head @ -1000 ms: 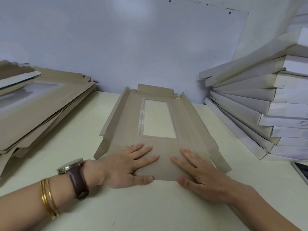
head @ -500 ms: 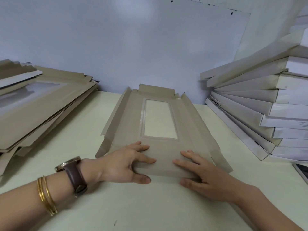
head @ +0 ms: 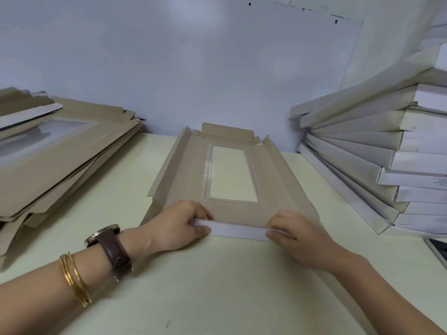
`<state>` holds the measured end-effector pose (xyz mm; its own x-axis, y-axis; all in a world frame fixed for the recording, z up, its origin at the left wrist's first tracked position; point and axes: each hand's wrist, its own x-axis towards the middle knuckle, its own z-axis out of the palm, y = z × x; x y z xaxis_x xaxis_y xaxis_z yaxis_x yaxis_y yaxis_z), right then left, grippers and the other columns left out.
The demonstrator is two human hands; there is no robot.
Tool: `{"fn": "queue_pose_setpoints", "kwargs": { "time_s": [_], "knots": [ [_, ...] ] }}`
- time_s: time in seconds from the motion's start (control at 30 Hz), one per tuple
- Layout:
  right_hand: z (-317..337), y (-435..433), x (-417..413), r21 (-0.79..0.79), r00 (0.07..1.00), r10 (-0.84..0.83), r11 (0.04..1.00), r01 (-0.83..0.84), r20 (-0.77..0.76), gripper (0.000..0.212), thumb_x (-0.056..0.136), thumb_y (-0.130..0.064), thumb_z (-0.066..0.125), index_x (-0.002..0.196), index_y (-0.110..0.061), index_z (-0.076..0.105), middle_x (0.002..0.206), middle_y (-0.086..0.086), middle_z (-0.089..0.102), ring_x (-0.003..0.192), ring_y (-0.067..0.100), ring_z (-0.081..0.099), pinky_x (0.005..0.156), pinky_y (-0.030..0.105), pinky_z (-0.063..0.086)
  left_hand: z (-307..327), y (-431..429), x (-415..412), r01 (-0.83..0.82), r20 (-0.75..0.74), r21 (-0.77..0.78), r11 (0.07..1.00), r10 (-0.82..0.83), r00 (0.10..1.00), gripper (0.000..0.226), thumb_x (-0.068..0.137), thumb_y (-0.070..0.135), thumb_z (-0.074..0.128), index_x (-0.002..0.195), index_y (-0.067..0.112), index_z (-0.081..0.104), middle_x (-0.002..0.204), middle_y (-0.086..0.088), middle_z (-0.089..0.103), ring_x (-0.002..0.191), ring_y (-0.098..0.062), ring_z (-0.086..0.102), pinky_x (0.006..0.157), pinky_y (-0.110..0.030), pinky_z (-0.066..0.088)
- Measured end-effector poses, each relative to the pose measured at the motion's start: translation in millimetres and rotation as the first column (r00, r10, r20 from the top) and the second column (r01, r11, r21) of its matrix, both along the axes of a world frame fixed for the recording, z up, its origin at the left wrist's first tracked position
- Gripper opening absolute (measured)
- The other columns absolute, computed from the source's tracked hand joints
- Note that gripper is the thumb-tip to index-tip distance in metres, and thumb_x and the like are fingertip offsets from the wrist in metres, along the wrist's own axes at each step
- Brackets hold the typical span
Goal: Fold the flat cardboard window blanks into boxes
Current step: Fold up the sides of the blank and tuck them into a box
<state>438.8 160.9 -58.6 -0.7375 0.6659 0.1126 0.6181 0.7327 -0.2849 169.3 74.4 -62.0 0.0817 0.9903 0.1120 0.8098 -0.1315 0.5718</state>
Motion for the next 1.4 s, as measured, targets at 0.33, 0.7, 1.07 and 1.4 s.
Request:
{"fn": "queue_pose_setpoints", "kwargs": {
  "time_s": [0.33, 0.7, 1.07, 1.4],
  "knots": [
    [-9, 1, -7, 0.038, 0.979, -0.192, 0.980, 0.195, -0.062, 0.033, 0.090, -0.033, 0.058, 0.122, -0.036, 0.049, 0.113, -0.018, 0.045, 0.107, 0.004, 0.037, 0.075, 0.018, 0.028, -6, -1, 4, -0.025, -0.082, 0.142, 0.990, 0.037, 0.996, 0.037, 0.088, 0.022, 0.061, 0.121, 0.027, 0.046, 0.121, 0.011, 0.052, 0.115, -0.011, 0.048, 0.097, -0.029, 0.040],
    [-25, -33, -58, -0.026, 0.999, 0.009, 1.000, -0.010, -0.030, 0.061, 0.104, -0.040, 0.028, 0.154, -0.011, 0.010, 0.162, -0.004, 0.004, 0.146, 0.002, -0.007, 0.107, 0.006, -0.012, -30, 11, 38, 0.226, -0.463, 0.093, 0.970, -0.159, 0.872, 0.061, 0.103, 0.040, 0.022, 0.155, 0.015, 0.002, 0.162, 0.002, -0.001, 0.148, -0.010, -0.008, 0.119, -0.024, -0.009],
    [-31, -25, -51, -0.089, 0.979, 0.033, 0.996, -0.015, 0.201, 0.097, 0.079, -0.077, 0.001, 0.153, -0.016, -0.012, 0.159, -0.010, -0.018, 0.139, -0.006, -0.025, 0.114, 0.018, -0.012, -29, 17, 32, 0.173, -0.493, -0.183, 0.968, -0.243, 0.836, 0.074, 0.096, 0.061, 0.012, 0.151, 0.021, -0.017, 0.159, 0.006, -0.020, 0.144, -0.006, -0.021, 0.119, -0.028, -0.011],
    [-25, -18, -23, -0.115, 0.960, -0.011, 0.992, 0.045, 0.279, 0.102, 0.070, -0.083, -0.004, 0.152, -0.024, -0.014, 0.147, -0.024, -0.026, 0.129, -0.014, -0.034, 0.111, 0.017, -0.014, -19, 3, 12, 0.085, -0.502, -0.261, 0.962, -0.211, 0.839, 0.081, 0.092, 0.069, 0.010, 0.150, 0.021, -0.020, 0.157, 0.007, -0.024, 0.142, -0.004, -0.025, 0.118, -0.026, -0.012]
  ]
}}
